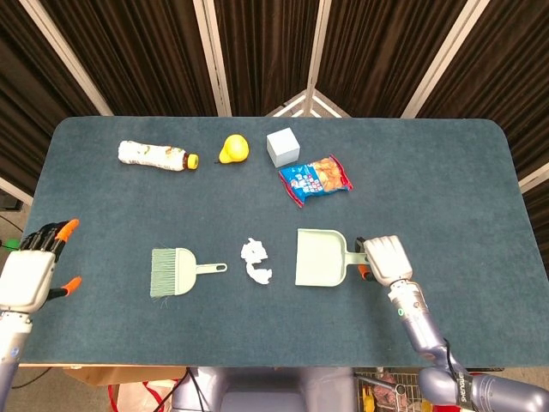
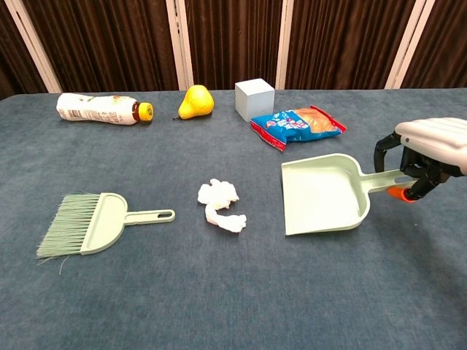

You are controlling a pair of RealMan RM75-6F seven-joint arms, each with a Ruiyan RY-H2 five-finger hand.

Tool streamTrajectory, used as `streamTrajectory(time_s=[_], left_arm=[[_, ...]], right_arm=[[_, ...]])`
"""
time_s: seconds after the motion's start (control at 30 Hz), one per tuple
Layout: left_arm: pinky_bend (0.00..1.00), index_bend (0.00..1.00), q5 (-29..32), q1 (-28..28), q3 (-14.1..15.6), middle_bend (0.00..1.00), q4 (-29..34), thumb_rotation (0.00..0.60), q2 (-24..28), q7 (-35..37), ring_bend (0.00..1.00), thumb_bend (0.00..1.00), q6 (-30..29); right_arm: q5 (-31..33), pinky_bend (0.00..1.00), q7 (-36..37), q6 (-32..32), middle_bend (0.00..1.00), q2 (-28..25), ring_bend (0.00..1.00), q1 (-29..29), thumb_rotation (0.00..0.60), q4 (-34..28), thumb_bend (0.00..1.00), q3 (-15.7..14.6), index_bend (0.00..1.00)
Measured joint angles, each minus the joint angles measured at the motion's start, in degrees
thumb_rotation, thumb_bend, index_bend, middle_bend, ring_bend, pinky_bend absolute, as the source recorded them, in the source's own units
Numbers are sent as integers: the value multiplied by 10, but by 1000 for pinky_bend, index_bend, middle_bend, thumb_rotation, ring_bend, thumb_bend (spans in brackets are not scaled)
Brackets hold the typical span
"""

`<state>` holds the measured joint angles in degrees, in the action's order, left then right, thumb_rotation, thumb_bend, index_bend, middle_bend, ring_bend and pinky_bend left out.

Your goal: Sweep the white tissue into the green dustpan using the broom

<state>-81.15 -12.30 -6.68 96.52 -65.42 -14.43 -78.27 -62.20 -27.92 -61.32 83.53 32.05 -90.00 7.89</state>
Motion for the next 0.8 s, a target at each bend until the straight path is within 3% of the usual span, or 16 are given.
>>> streamTrajectory(time_s=[0.2,0.3,0.47,0.8], left_arm=[[823,376,45,-54,-45,850,-4,600,-36,-71,832,237,26],[916,458,72,-77,-58,966,-2,600,-57,-103,954,261,46],[981,483,148,-106,-69,1000,19,600,-88,-156,1000,278,79],[1000,429,306,-172,-74,1000,50,600,-198,-281,1000,316,95]], right_arm=[[15,927,-17,-4,976,0,995,2,600,-10,528,1,814],[20,927,-23,-6,976,0,996,3,600,-12,527,1,815],[22,927,-21,-6,976,3,996,4,600,-5,528,-1,815],[21,927,-19,-8,976,2,995,3,600,-1,528,-6,815]])
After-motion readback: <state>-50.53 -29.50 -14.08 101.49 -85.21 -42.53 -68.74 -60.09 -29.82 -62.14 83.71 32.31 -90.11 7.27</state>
